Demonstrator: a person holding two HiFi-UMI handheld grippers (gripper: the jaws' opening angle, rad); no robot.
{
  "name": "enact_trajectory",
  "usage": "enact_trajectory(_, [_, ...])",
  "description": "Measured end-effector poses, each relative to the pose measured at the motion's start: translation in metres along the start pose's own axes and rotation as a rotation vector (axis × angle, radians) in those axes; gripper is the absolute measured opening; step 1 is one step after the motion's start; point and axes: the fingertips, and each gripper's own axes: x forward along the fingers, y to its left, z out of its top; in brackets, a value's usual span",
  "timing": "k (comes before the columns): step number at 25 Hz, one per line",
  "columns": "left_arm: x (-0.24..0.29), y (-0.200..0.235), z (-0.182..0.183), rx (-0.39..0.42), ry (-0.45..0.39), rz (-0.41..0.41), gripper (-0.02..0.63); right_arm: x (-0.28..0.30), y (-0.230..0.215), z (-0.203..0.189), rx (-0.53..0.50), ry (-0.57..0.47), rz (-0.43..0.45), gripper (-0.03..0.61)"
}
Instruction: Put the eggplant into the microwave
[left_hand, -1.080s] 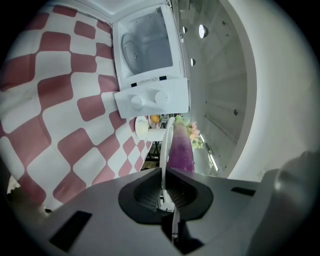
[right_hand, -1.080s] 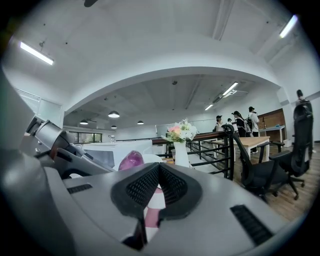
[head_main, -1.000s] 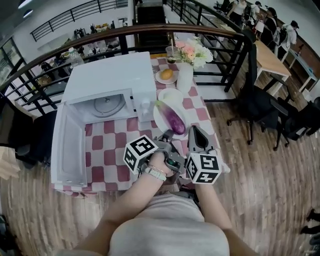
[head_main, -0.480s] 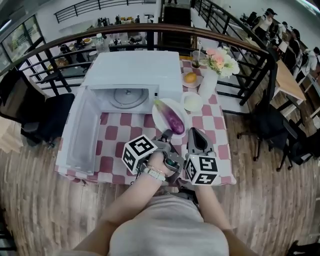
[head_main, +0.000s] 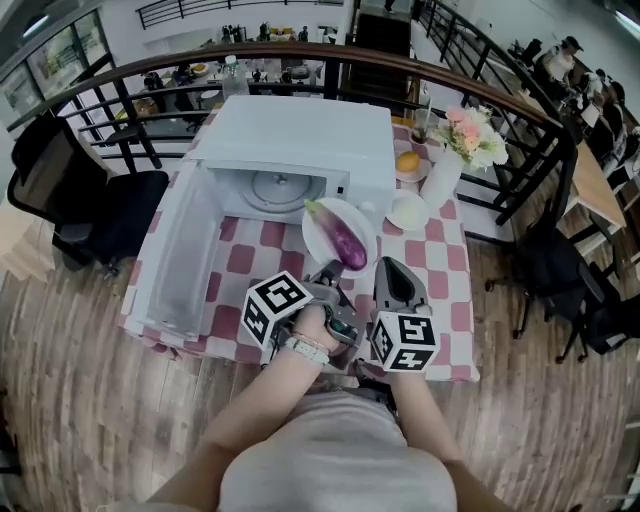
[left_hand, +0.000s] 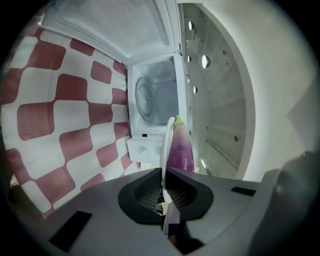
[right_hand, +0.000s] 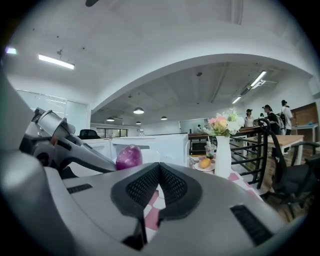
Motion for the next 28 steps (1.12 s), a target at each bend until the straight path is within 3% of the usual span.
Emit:
enact_trajectory(9, [-0.010, 0.015, 0.034, -0.035, -0.072, 0.020, 0.020, 0.012, 0.020, 0.002, -0.038, -0.007, 0.054, 0.025])
enact_trajectory(16, [-0.017, 0.025, 0.068, -0.049, -0.131, 0.022, 0.018, 0.031, 0.059, 0.001, -0.122, 0.006, 0.173, 0.025])
enact_trajectory(22, [-0.011, 0.041, 0.097, -0.015, -0.158, 0.034, 0.018, 0.055, 0.091, -0.009, -0.189, 0.011, 0.263, 0.025])
enact_trajectory(28, [0.007, 0.064, 0.128, 0.026, -0.138, 0.066, 0.018, 0.080, 0.096, -0.023, -0.142, 0.035, 0.263, 0.025])
